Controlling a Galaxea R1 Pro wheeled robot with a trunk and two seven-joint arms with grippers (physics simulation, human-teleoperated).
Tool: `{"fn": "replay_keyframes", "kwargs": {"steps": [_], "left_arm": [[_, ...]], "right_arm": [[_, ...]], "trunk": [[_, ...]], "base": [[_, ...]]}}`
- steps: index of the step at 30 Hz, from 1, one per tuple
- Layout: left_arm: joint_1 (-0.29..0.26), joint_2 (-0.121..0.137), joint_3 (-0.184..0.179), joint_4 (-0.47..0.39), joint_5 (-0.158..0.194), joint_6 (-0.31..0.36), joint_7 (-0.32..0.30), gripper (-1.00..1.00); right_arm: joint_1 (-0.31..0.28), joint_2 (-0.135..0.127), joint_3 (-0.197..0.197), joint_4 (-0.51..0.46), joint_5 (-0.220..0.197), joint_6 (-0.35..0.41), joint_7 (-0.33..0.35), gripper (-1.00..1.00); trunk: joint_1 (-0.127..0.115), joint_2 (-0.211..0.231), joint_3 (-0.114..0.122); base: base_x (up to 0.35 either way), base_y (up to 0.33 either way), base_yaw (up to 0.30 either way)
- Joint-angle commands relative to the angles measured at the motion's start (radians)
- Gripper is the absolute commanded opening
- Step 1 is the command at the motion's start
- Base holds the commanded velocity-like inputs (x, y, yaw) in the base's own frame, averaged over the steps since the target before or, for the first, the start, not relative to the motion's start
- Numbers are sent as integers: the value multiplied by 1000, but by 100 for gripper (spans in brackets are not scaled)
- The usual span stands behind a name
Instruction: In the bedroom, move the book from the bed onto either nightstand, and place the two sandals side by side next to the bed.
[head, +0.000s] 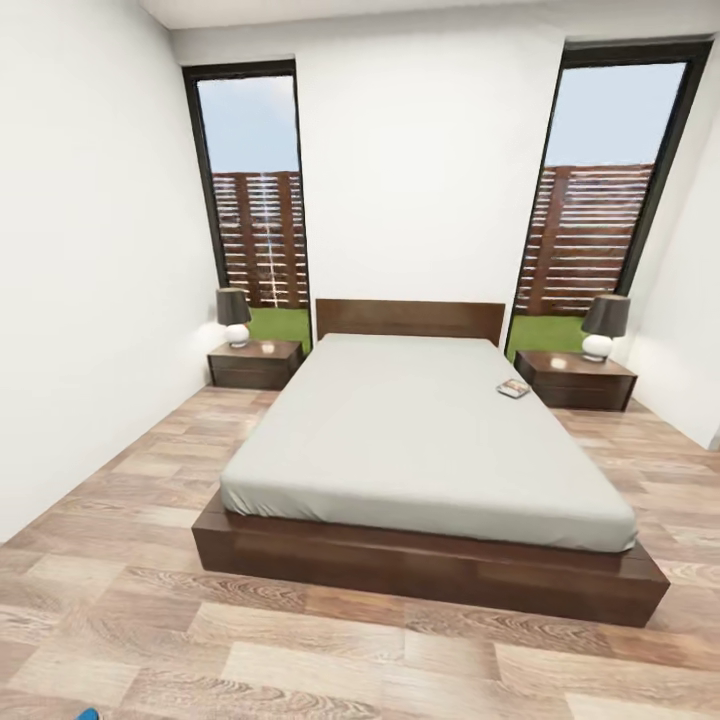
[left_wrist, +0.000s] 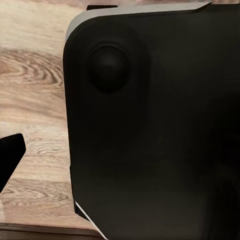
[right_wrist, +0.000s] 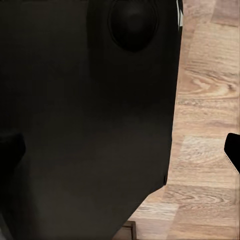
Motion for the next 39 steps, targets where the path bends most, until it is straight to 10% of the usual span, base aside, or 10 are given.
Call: {"fn": "replay_keyframes", "kwargs": {"steps": [1, 15, 39], "left_arm": [[0, 0, 1, -2, 0, 0, 0, 100], [1, 0, 2, -71, 0, -50, 0, 100], [0, -36, 0, -489, 3, -113, 0, 100]], "right_arm": [[0, 0, 0, 0, 0, 0, 1, 100], [0, -3, 0, -20, 1, -1, 1, 100], [0, -10, -4, -398, 0, -4, 1, 100]], "trunk": [[0, 0, -1], [0, 0, -1], [0, 0, -5]], "base": [[0, 0, 274], [0, 0, 277], [0, 0, 283]]}}
